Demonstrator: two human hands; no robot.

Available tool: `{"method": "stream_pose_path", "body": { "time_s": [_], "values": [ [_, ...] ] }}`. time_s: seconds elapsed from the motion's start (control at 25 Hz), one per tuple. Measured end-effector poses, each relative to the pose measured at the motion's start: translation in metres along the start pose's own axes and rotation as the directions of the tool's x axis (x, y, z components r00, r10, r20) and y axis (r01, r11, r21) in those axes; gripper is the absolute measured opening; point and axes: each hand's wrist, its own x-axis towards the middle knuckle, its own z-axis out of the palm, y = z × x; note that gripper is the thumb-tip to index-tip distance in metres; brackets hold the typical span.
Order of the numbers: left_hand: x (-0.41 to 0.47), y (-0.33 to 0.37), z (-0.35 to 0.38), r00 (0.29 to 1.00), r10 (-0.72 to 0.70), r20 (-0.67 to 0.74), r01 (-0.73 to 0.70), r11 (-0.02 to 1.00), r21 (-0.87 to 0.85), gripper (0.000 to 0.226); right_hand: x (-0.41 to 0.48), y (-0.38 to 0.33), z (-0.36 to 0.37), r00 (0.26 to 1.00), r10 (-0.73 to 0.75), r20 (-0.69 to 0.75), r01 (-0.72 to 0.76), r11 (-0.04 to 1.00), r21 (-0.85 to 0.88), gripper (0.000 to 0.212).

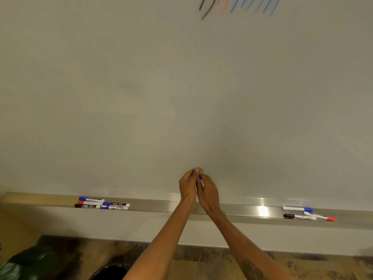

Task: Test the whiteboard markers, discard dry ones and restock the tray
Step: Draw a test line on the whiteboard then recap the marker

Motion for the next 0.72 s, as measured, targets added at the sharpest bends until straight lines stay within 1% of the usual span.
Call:
{"method": "stream_pose_path", "body": {
  "time_s": [0.12,0.24,0.32,0.4,0.52,0.6,0.64,0.72],
  "values": [
    [0.0,0.018,-0.001,0.996,0.08,0.05,-0.08,0.997,0.004,0.02,0.007,-0.018,-0.009,0.999,-0.027,-0.017,0.025,0.997,-0.077,0.032],
    [-0.002,0.045,0.002,0.992,0.122,0.039,-0.12,0.991,-0.056,0.028,0.015,-0.036,-0.021,0.995,-0.095,-0.032,0.093,0.993,-0.07,0.034],
    [-0.002,0.066,0.005,0.984,0.174,0.036,-0.17,0.981,-0.089,0.03,0.018,-0.049,-0.028,0.986,-0.158,-0.05,0.159,0.987,0.018,0.033],
    [-0.005,0.09,0.011,0.958,0.279,0.058,-0.274,0.958,-0.086,0.027,0.022,-0.063,-0.034,0.967,-0.241,-0.078,0.251,0.957,0.146,0.031],
    [-0.013,0.133,0.025,0.886,0.462,0.037,-0.457,0.885,-0.091,0.025,0.032,-0.09,-0.045,0.936,-0.326,-0.13,0.348,0.911,0.222,0.036],
    [-0.02,0.164,0.035,0.818,0.575,-0.003,-0.573,0.815,-0.086,0.025,0.042,-0.112,-0.06,0.931,-0.311,-0.192,0.356,0.89,0.285,0.044],
    [-0.022,0.179,0.038,0.781,0.625,-0.013,-0.624,0.778,-0.073,0.024,0.047,-0.126,-0.07,0.931,-0.289,-0.221,0.352,0.869,0.348,0.045],
    [-0.025,0.208,0.045,0.702,0.712,-0.016,-0.712,0.701,-0.038,0.02,0.056,-0.156,-0.096,0.929,-0.252,-0.272,0.357,0.807,0.47,0.04]
  ]
}}
